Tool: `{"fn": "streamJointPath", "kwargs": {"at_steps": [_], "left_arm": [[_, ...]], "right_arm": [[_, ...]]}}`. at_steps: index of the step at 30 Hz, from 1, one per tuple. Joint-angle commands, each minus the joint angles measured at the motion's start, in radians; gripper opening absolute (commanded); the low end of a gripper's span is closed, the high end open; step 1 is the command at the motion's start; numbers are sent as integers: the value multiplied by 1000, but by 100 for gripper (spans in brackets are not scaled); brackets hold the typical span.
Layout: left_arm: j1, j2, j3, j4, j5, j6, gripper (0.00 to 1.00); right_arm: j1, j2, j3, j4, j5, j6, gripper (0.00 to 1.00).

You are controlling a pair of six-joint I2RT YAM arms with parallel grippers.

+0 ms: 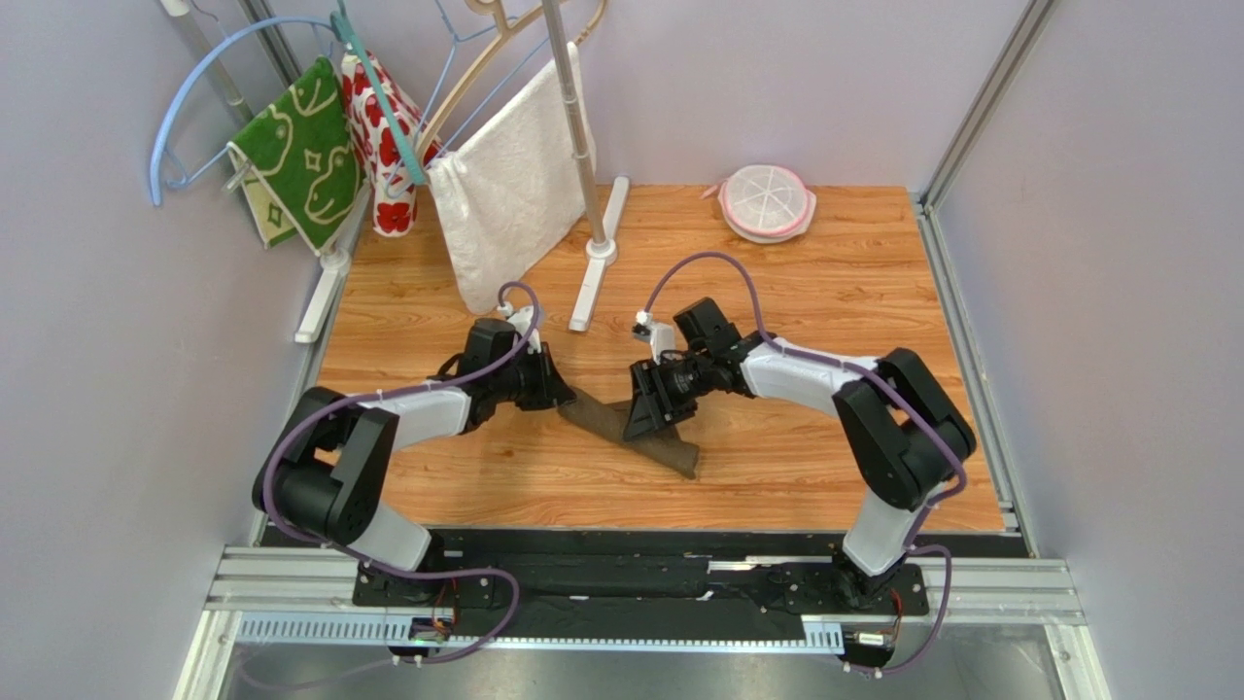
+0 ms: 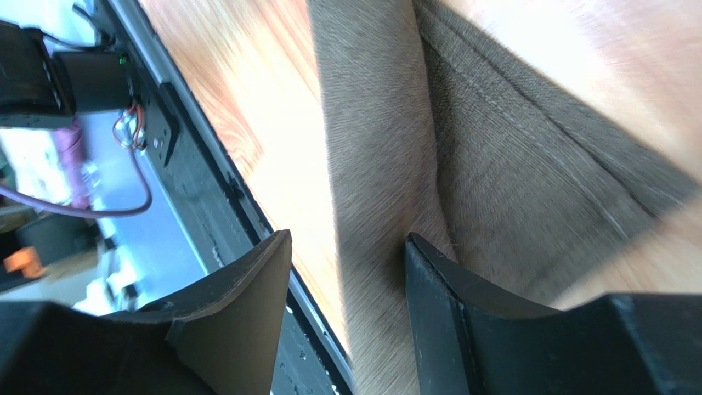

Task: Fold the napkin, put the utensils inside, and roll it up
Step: Roll the napkin with the utensil

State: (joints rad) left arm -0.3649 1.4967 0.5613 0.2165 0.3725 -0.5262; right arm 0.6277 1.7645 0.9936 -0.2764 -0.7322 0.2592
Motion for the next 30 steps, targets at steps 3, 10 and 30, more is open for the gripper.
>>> {"fn": "streamJointPath", "kwargs": {"at_steps": [3, 10, 30], "left_arm": [[4, 86, 123, -161, -6, 71, 0], [4, 143, 175, -198, 6, 81, 0], [4, 163, 212, -249, 17, 120, 0]], "right_arm": [[78, -232, 43, -60, 308, -83, 56], [321, -292, -13, 22, 697, -210, 56], [417, -105, -64, 128, 942, -367, 51]]}}
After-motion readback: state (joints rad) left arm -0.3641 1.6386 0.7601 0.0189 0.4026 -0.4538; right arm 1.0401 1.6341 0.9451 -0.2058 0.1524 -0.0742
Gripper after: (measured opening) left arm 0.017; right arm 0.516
